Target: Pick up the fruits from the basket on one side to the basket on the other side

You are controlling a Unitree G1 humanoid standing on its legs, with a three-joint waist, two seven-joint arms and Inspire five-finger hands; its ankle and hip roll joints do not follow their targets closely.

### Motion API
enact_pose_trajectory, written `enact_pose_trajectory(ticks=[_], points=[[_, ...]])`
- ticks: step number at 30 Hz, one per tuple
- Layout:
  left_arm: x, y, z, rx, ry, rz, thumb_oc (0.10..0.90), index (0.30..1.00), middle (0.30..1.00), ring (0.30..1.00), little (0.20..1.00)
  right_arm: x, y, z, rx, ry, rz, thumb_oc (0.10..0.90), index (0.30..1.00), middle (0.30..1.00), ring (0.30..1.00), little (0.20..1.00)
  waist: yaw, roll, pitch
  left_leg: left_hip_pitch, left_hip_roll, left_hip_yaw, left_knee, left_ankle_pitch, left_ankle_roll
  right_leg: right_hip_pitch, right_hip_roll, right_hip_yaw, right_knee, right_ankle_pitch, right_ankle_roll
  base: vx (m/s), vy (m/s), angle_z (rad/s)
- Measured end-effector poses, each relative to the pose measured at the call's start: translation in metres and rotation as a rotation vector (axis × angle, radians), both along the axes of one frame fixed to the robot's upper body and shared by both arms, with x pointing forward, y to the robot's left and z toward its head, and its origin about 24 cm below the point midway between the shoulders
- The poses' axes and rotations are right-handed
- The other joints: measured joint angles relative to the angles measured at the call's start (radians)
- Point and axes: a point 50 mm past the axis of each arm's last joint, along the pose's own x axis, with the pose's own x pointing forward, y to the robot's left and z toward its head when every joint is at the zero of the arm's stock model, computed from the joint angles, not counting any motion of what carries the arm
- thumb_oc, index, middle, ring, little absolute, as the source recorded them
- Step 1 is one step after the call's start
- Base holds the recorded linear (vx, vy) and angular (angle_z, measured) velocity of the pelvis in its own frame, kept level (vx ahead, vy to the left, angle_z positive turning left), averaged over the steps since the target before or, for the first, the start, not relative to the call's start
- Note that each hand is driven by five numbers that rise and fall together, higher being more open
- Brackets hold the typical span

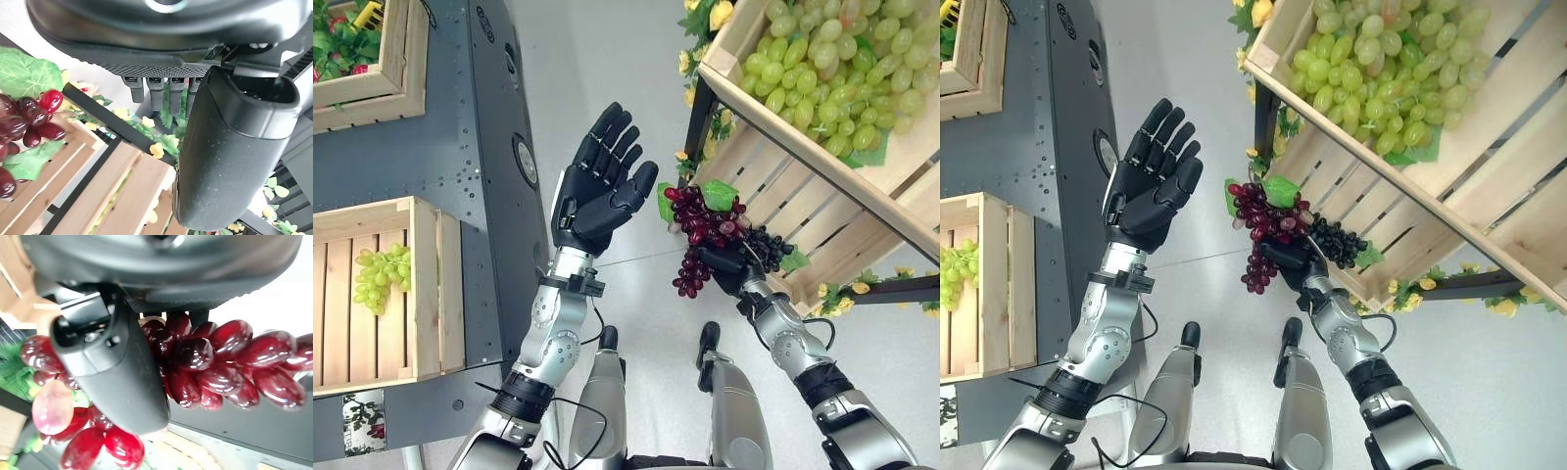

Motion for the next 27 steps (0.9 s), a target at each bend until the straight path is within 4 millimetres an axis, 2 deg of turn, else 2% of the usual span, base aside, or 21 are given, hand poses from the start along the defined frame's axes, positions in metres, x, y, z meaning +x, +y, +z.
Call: enact_pose_trajectory(ticks=[1, 2, 3, 6, 8, 12, 16, 23, 27], points=[[0.000, -0.001, 0.000, 0.001, -0.001, -0.004, 0.800, 0.900, 0.900, 0.900, 0.900, 0.000, -0.002, 0.000, 0.029, 0.003, -0.015, 0.400, 0.300, 0.300, 0.300, 0.300, 0.000, 0.003, 0.002, -0.003, 0.018, 0.003, 0.003, 0.000, -0.001, -0.015, 0.005, -0.005, 0.079, -0.027, -0.020, 0.05, -0.020, -0.02], [0.000, -0.001, 0.000, 0.002, -0.001, -0.004, 0.800, 0.900, 0.900, 0.900, 0.900, 0.000, -0.004, 0.000, 0.040, 0.007, -0.026, 0.400, 0.300, 0.300, 0.300, 0.300, 0.000, 0.003, 0.002, -0.003, 0.023, 0.007, 0.008, -0.003, -0.006, -0.032, 0.008, -0.018, 0.157, -0.079, -0.045, 0.04, -0.021, 0.11], [-0.001, 0.001, -0.001, 0.002, 0.002, -0.001, 0.800, 0.900, 0.900, 0.900, 0.900, 0.000, -0.008, 0.001, 0.067, 0.009, -0.050, 0.400, 0.300, 0.300, 0.300, 0.300, 0.005, -0.002, 0.004, -0.001, 0.011, -0.001, 0.025, -0.006, -0.018, -0.028, 0.011, -0.028, 0.193, -0.142, -0.042, 0.04, -0.040, 0.05], [0.000, 0.003, -0.006, 0.005, 0.023, 0.010, 0.800, 0.900, 0.900, 0.900, 0.900, 0.006, -0.016, 0.004, 0.075, -0.008, -0.117, 0.400, 0.300, 0.300, 0.300, 0.300, 0.011, 0.006, 0.010, -0.010, 0.023, -0.001, 0.069, -0.007, -0.016, -0.008, 0.032, -0.029, 0.171, -0.138, -0.052, 0.07, -0.038, -0.05], [0.001, 0.002, -0.008, 0.010, 0.035, 0.002, 0.800, 0.900, 0.900, 0.900, 0.900, 0.007, -0.030, 0.005, 0.131, -0.003, -0.221, 0.400, 0.300, 0.300, 0.300, 0.300, 0.007, 0.007, 0.011, -0.003, 0.023, 0.003, 0.072, -0.011, -0.010, 0.006, 0.035, -0.029, 0.156, -0.133, -0.047, 0.14, -0.035, 0.00], [0.002, 0.003, -0.014, 0.019, 0.076, -0.004, 0.800, 0.900, 0.900, 0.900, 0.900, 0.005, -0.054, -0.002, 0.288, 0.055, -0.424, 0.400, 0.300, 0.300, 0.300, 0.300, 0.013, 0.010, 0.013, 0.061, 0.021, 0.013, 0.036, -0.022, -0.008, 0.083, 0.034, -0.030, 0.093, -0.107, -0.031, 0.17, -0.059, 0.00], [0.001, 0.008, -0.021, 0.009, 0.121, -0.012, 0.800, 0.900, 0.900, 0.900, 0.900, 0.001, -0.064, -0.007, 0.389, 0.082, -0.515, 0.400, 0.300, 0.300, 0.300, 0.300, 0.023, 0.010, 0.012, 0.119, 0.022, 0.028, 0.014, -0.031, 0.007, 0.156, 0.034, -0.029, 0.040, -0.090, -0.019, 0.27, -0.091, -0.03], [-0.015, 0.019, -0.050, 0.057, 0.271, -0.040, 0.800, 0.900, 0.900, 0.900, 0.900, -0.022, -0.078, -0.036, 0.506, 0.205, -0.677, 0.400, 0.300, 0.300, 0.300, 0.300, 0.054, 0.009, 0.010, 0.256, 0.026, 0.031, -0.031, -0.039, 0.002, 0.311, 0.045, -0.036, -0.046, -0.077, -0.001, 0.25, -0.064, 0.01], [-0.017, 0.024, -0.055, 0.091, 0.305, -0.053, 0.800, 0.900, 0.900, 0.900, 0.900, -0.035, -0.085, -0.049, 0.504, 0.255, -0.733, 0.400, 0.300, 0.300, 0.300, 0.300, 0.058, 0.009, 0.008, 0.280, 0.027, 0.031, -0.035, -0.040, 0.002, 0.347, 0.046, -0.047, -0.066, -0.076, 0.001, 0.13, -0.054, 0.06]])
